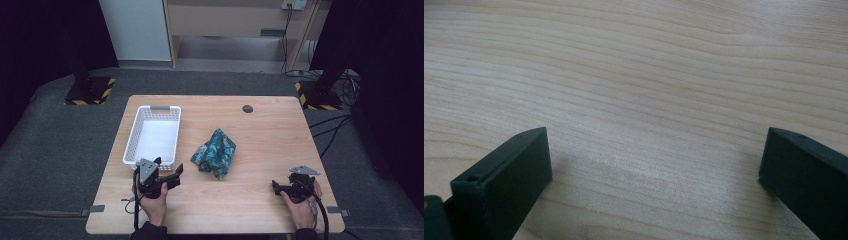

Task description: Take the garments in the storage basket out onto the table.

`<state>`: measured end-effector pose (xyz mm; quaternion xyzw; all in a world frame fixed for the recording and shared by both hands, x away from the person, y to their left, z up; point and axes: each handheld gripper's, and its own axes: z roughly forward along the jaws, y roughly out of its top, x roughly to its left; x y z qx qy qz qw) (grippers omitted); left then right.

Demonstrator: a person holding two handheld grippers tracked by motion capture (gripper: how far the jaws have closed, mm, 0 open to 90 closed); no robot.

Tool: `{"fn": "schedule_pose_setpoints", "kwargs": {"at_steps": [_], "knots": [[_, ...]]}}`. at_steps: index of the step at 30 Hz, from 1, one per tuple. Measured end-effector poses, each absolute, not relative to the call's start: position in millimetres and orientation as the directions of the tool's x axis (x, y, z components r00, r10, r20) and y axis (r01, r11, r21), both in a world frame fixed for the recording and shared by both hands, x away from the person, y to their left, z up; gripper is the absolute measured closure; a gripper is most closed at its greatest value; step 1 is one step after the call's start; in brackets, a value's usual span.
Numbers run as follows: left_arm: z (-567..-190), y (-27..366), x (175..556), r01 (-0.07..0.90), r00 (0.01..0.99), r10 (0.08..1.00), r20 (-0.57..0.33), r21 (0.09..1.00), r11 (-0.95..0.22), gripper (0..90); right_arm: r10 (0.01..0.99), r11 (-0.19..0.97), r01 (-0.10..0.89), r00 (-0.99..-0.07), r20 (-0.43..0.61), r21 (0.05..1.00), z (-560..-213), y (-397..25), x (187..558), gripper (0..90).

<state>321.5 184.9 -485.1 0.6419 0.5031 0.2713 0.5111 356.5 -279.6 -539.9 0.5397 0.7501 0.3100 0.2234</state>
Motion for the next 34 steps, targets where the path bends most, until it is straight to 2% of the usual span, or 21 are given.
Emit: {"fn": "schedule_pose_setpoints", "kwargs": {"at_steps": [34], "knots": [[-492.8,199.0,318.3,0.375,0.308,0.935,-0.176,0.926,0.051,10.8,0.948,0.225,0.671,-0.317,0.000,0.706,-539.9,-279.6,356.5,0.4]]}}
